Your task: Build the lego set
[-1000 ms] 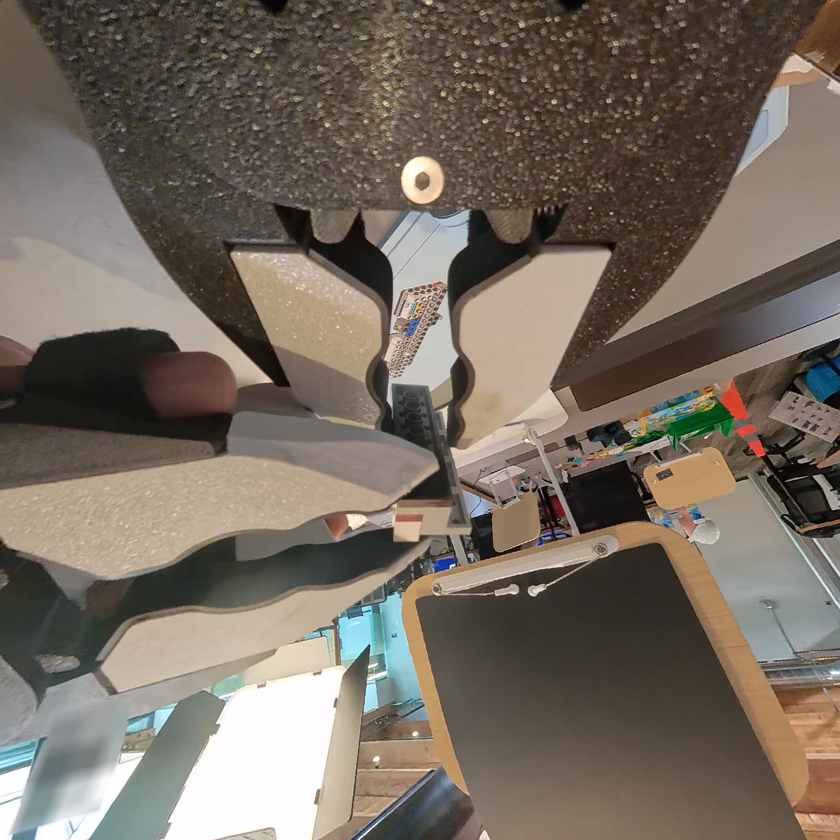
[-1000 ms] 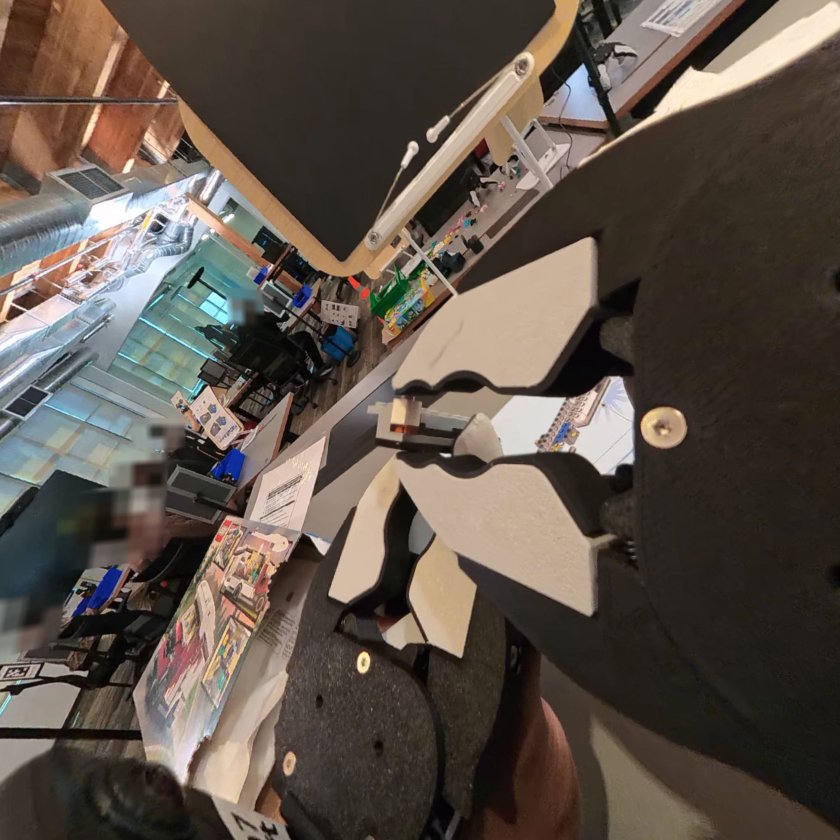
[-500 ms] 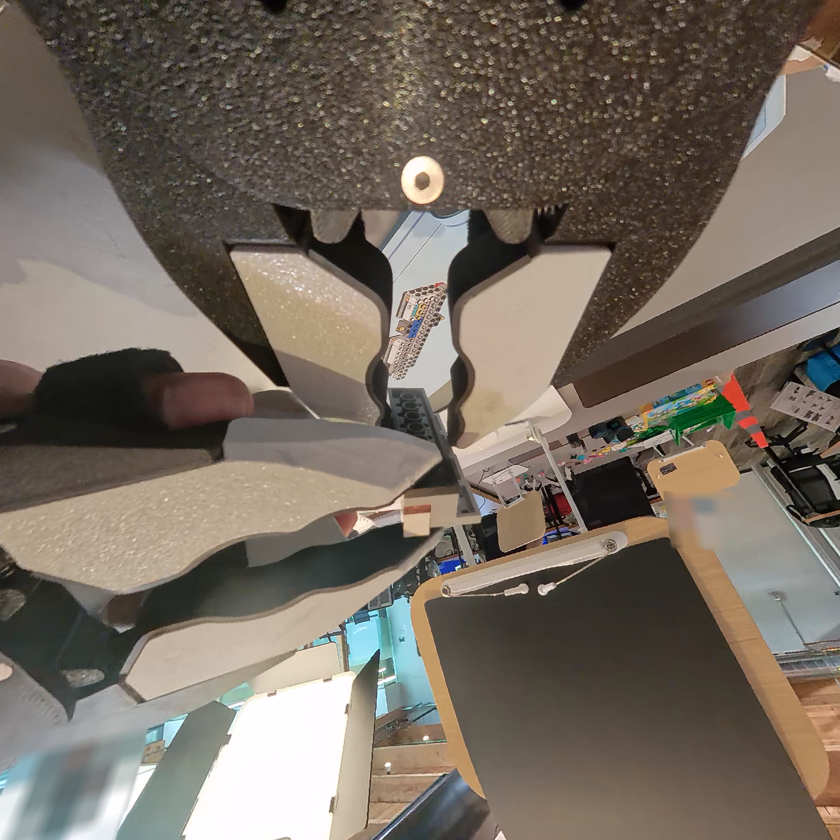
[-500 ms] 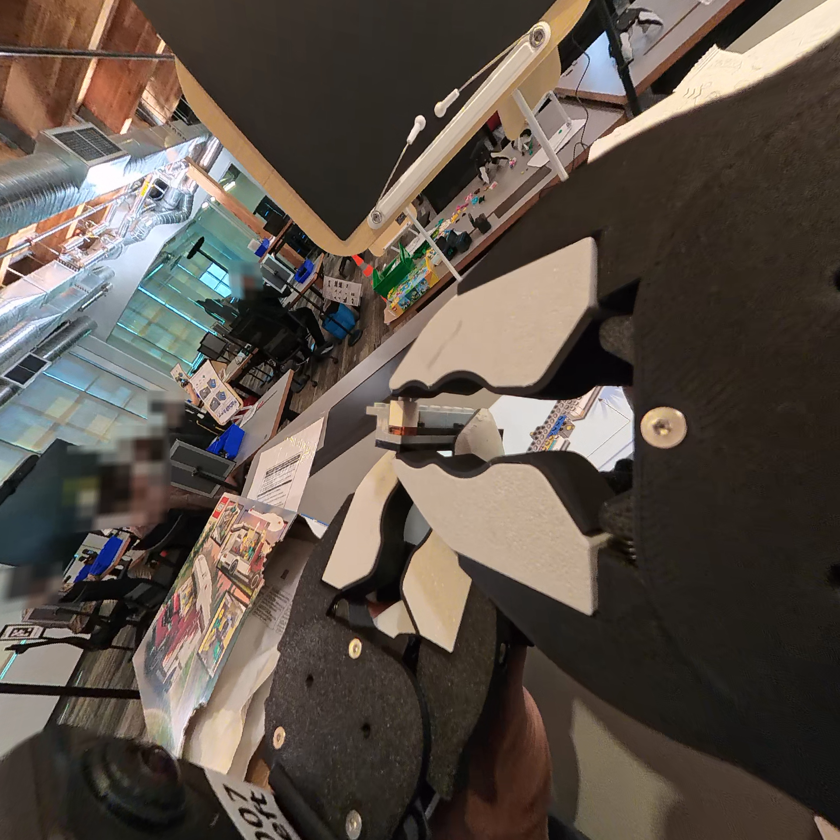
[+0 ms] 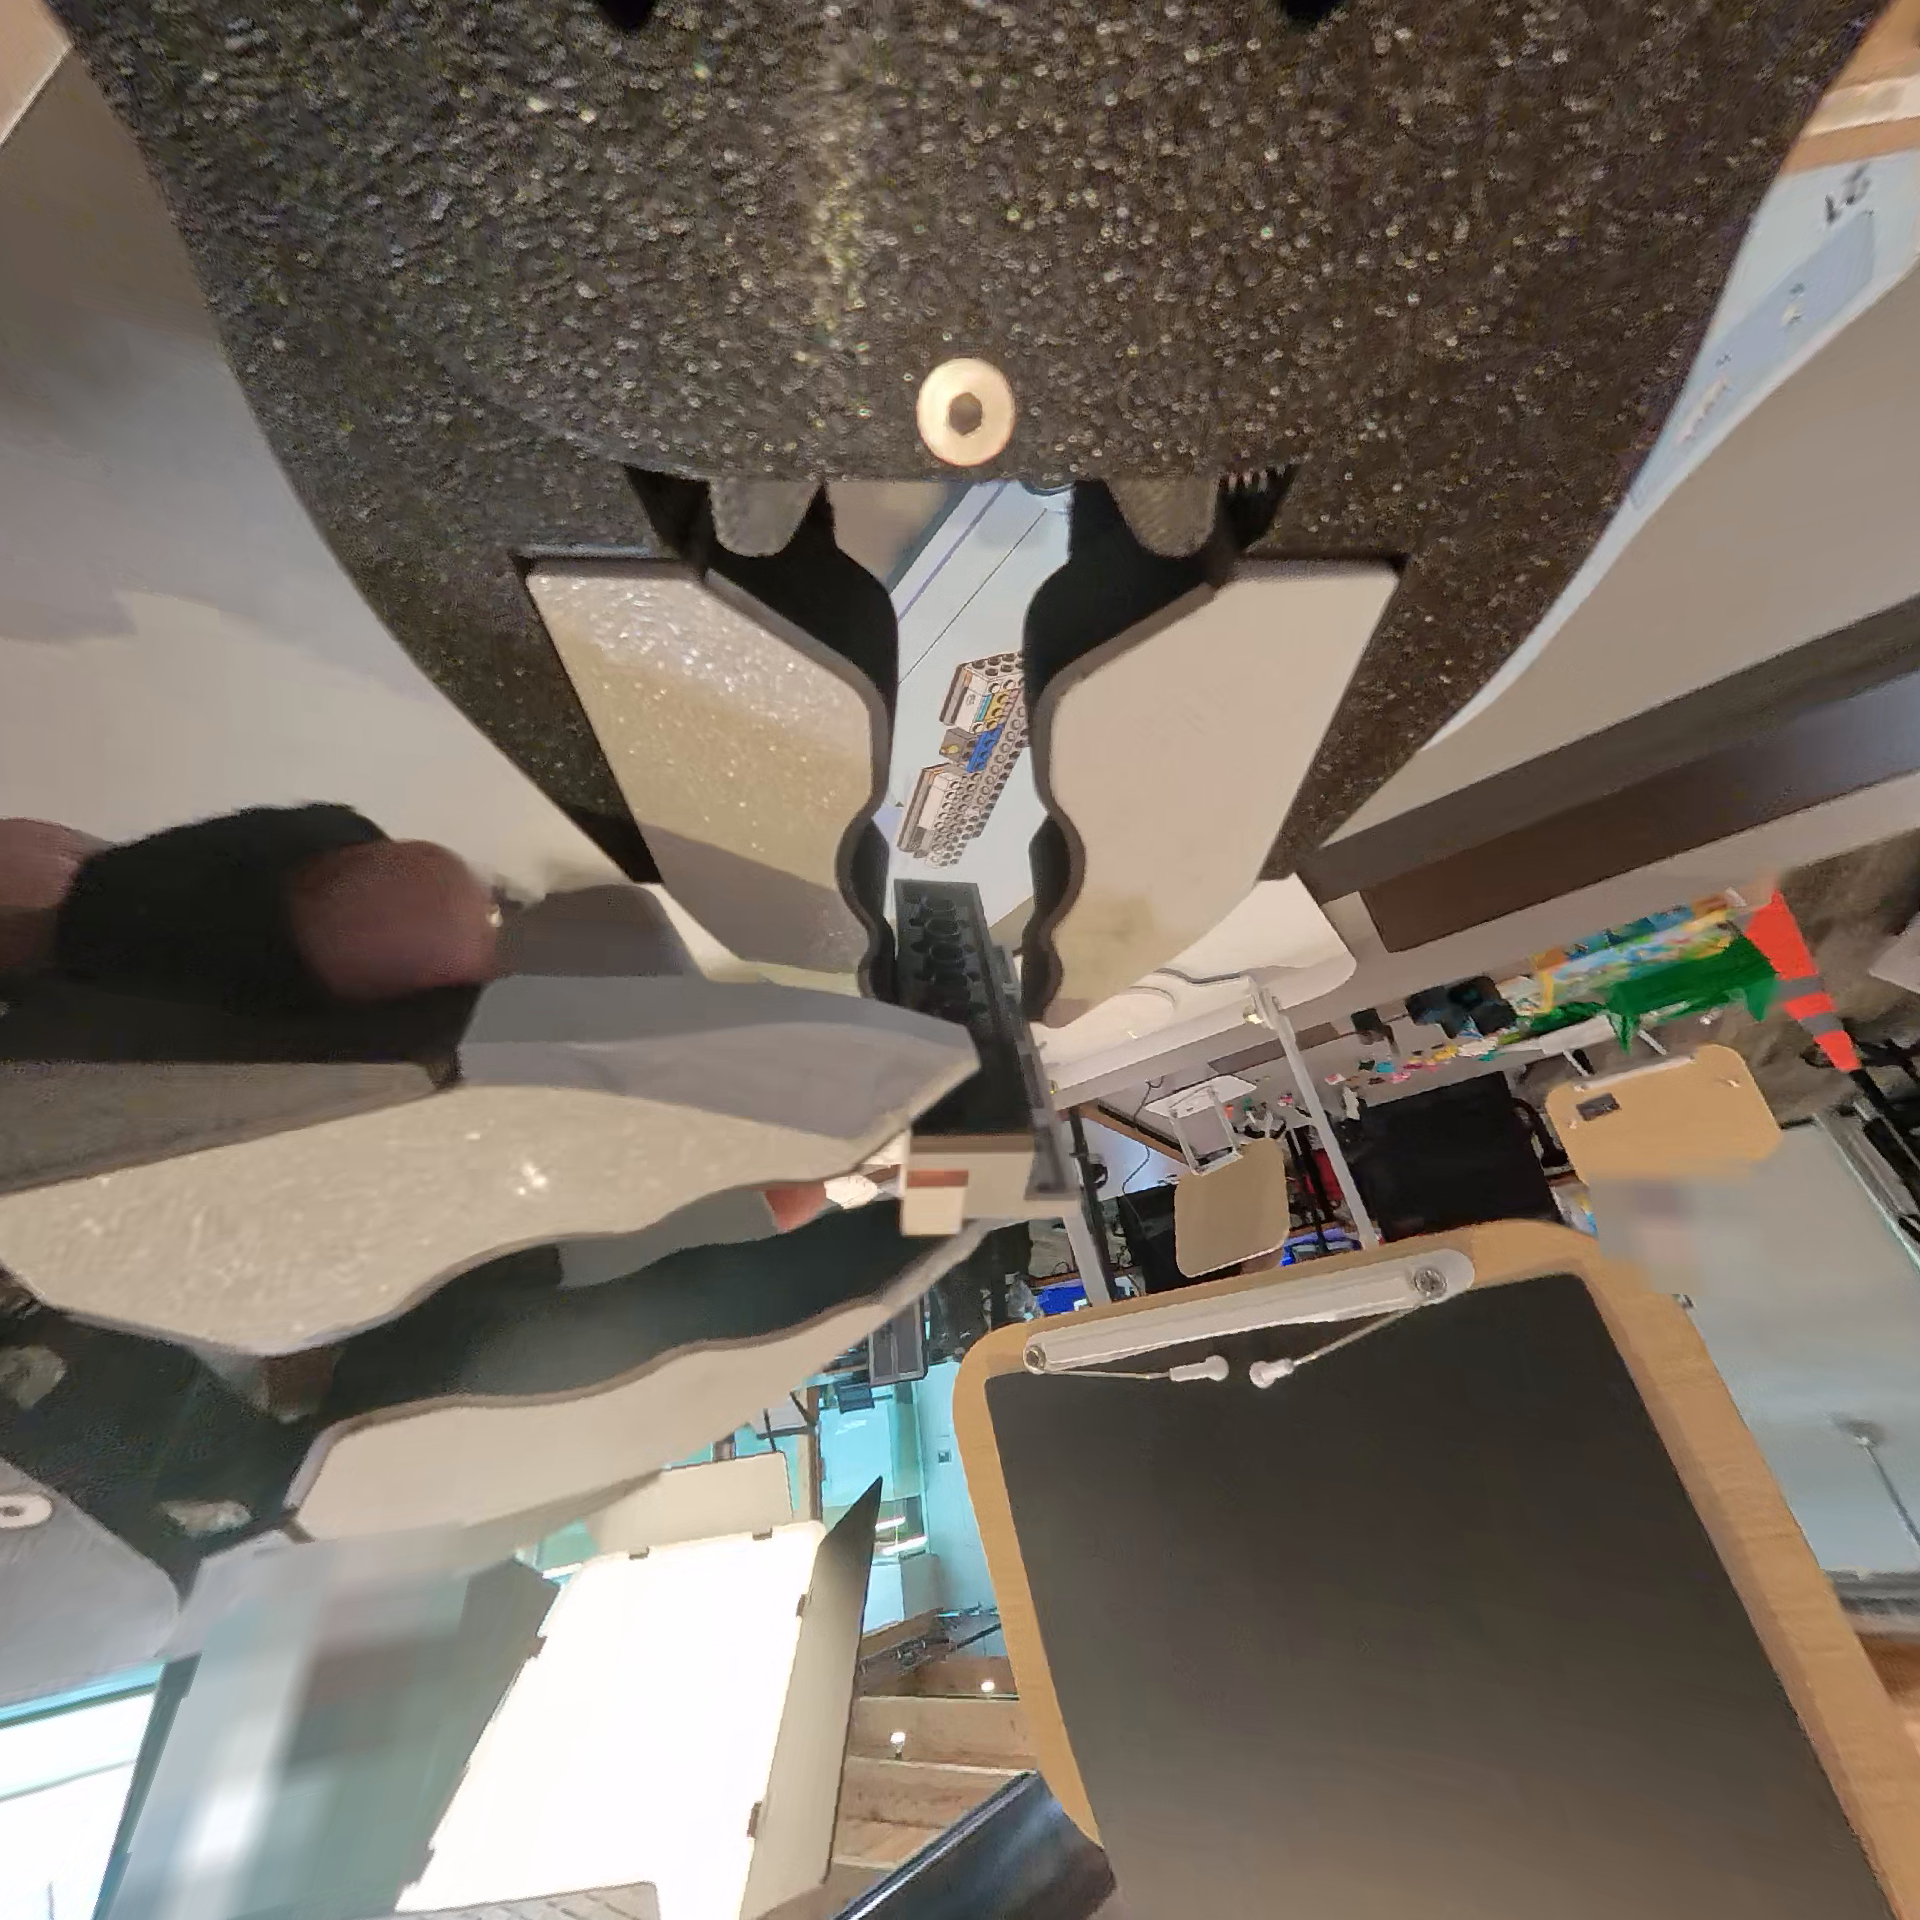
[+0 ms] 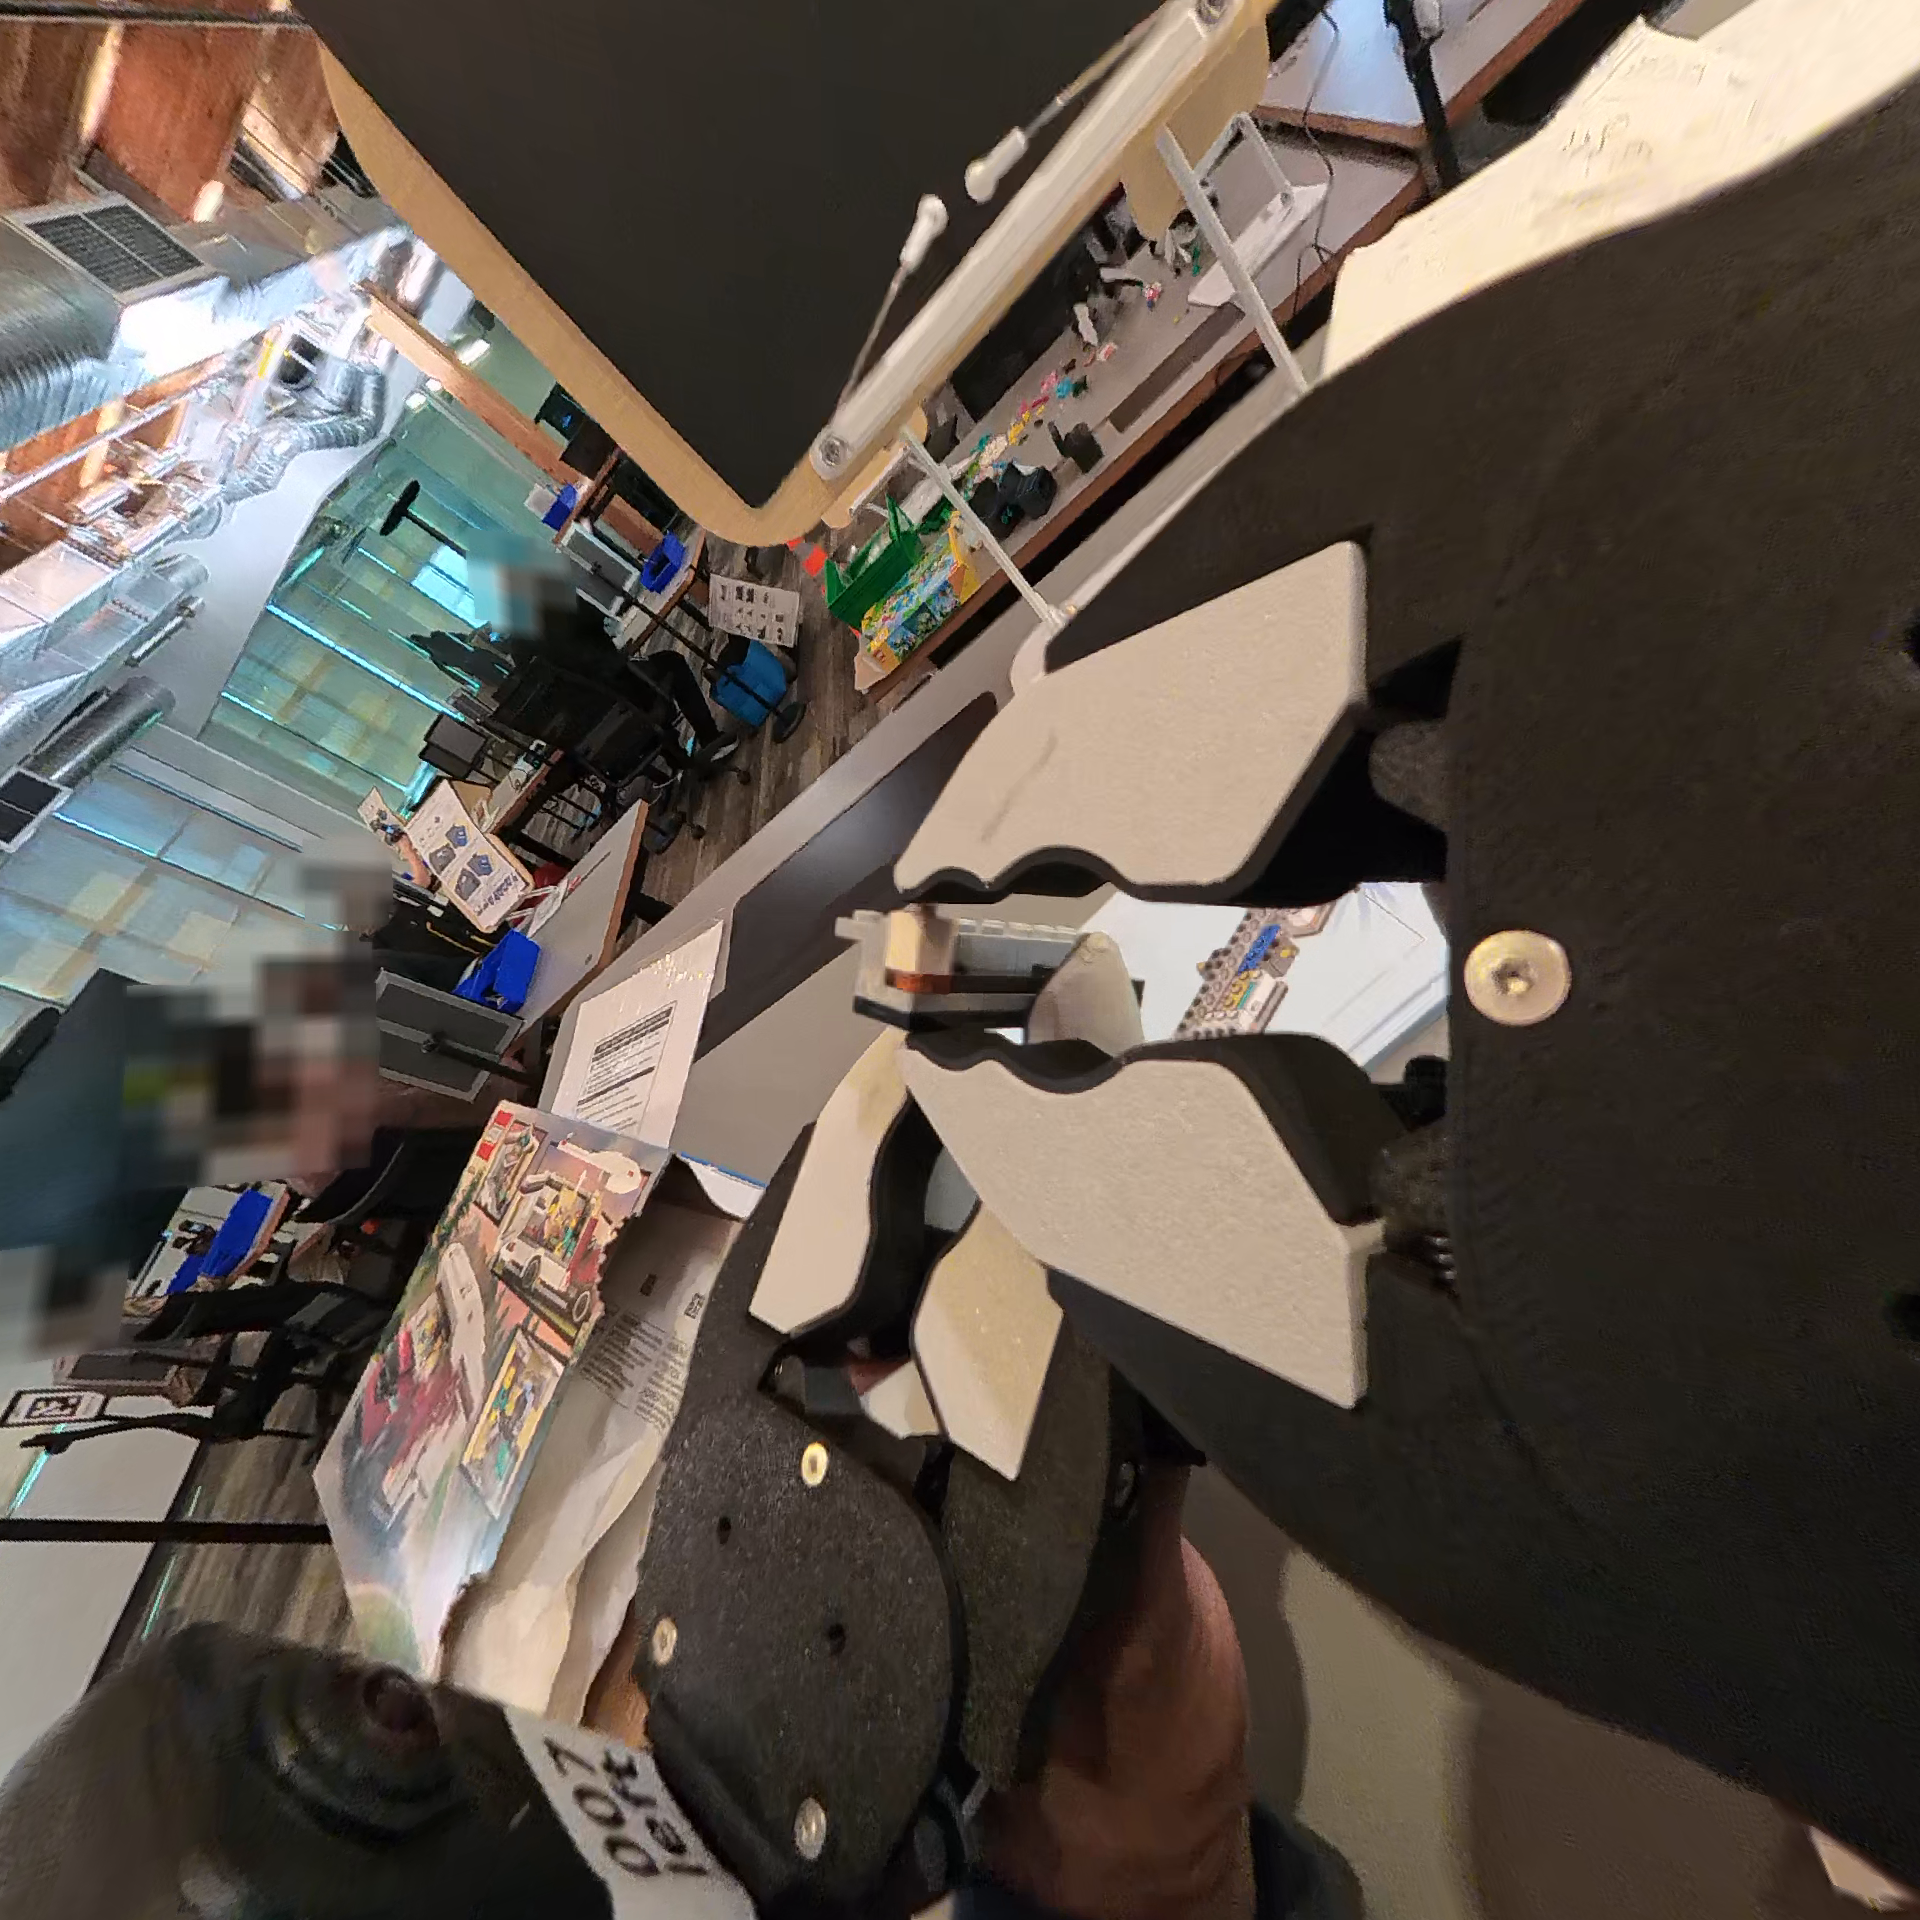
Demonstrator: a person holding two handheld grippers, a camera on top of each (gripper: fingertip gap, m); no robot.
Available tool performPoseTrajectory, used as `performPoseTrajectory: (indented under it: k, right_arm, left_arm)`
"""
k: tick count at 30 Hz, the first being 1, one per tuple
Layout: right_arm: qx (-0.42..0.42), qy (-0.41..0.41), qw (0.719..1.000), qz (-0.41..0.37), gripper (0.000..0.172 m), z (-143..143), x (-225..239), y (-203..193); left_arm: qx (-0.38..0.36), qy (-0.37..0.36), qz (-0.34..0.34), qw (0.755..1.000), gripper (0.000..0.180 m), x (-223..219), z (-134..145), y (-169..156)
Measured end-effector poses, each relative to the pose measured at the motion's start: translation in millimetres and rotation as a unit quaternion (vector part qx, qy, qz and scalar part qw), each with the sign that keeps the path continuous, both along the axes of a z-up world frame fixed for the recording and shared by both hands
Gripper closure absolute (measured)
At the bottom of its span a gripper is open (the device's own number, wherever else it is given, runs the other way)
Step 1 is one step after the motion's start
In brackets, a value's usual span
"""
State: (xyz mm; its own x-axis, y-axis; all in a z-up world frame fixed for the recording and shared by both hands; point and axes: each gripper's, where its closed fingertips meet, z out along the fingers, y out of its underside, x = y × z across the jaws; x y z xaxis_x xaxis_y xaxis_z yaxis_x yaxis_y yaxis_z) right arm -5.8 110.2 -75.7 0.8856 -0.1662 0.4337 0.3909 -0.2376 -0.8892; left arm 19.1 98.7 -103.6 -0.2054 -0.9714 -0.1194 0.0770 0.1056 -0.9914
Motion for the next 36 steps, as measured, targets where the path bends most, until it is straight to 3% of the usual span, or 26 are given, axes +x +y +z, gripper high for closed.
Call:
performPoseTrajectory:
  k: [3,8,12,15,22,25,30,36]
  right_arm:
    - [-0.008,0.025,1.000,-0.004,0.117,-3,2,-2]
    - [0.026,0.078,0.997,-0.013,0.111,-8,2,-23]
    - [-0.031,0.111,0.993,0.000,0.115,-54,-12,-43]
    - [-0.113,0.124,0.984,0.056,0.132,-87,-36,-60]
    - [-0.284,0.183,0.925,0.171,0.139,-130,-88,-99]
    - [-0.308,0.161,0.919,0.186,0.139,-137,-95,-106]
    - [-0.307,0.143,0.915,0.219,0.157,-136,-105,-111]
    - [-0.337,0.120,0.912,0.203,0.159,-150,-103,-111]
  left_arm:
    - [-0.042,0.005,0.000,0.999,0.157,1,0,9]
    - [-0.149,-0.003,-0.018,0.989,0.157,-1,5,27]
    - [-0.245,-0.034,-0.075,0.966,0.157,-7,16,33]
    - [-0.312,-0.063,-0.107,0.942,0.157,-12,24,41]
    - [-0.366,-0.087,-0.134,0.917,0.158,-16,29,47]
    - [-0.362,-0.085,-0.137,0.918,0.157,-15,29,44]
    - [-0.362,-0.085,-0.136,0.918,0.157,-15,28,45]
    - [-0.360,-0.111,-0.121,0.919,0.158,-24,35,60]
